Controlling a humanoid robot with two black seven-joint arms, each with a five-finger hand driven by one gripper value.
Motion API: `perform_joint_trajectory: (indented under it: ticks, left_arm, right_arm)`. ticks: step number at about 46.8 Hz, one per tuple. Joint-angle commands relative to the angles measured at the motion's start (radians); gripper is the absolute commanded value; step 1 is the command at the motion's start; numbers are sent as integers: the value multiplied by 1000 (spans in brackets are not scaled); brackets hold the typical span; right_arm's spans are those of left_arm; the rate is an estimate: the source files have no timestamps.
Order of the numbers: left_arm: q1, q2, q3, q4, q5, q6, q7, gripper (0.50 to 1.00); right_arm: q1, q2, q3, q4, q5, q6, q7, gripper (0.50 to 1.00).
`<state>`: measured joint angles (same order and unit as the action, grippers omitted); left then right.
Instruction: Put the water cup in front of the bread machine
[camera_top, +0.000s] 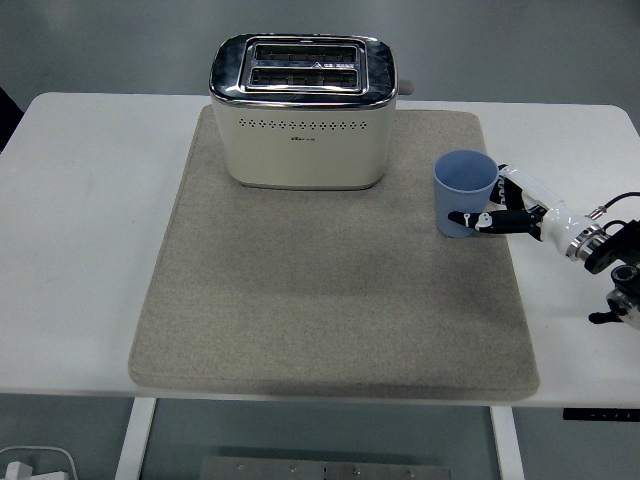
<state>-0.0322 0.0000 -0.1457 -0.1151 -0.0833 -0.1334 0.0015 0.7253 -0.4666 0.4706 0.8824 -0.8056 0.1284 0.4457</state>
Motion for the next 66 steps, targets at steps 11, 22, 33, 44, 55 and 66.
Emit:
perform_joint_trajectory:
  ticks: [11,22,33,44,55,66]
  left_arm:
    - [0,0,-2,0,0,0,0,1000]
    - [0,0,0,0,0,0,0,1000]
    - [2,0,0,0,0,0,0,1000]
    - [2,0,0,0,0,0,0,1000]
    - [0,0,0,0,0,0,0,1000]
    - [0,0,0,0,0,0,0,1000]
  right_arm:
    - [-4,-18,0,115,86,-12,-2,500]
    - [-14,2,-6,217,100,-65,-18,500]
    - [-11,126,-12,222,88,-115,-18,500]
    - [25,258,-79,170,59,-168,-18,500]
    - [66,381,-121,37,37,-191,-13,500]
    - [97,451,-125,-36,37,-191,-9,500]
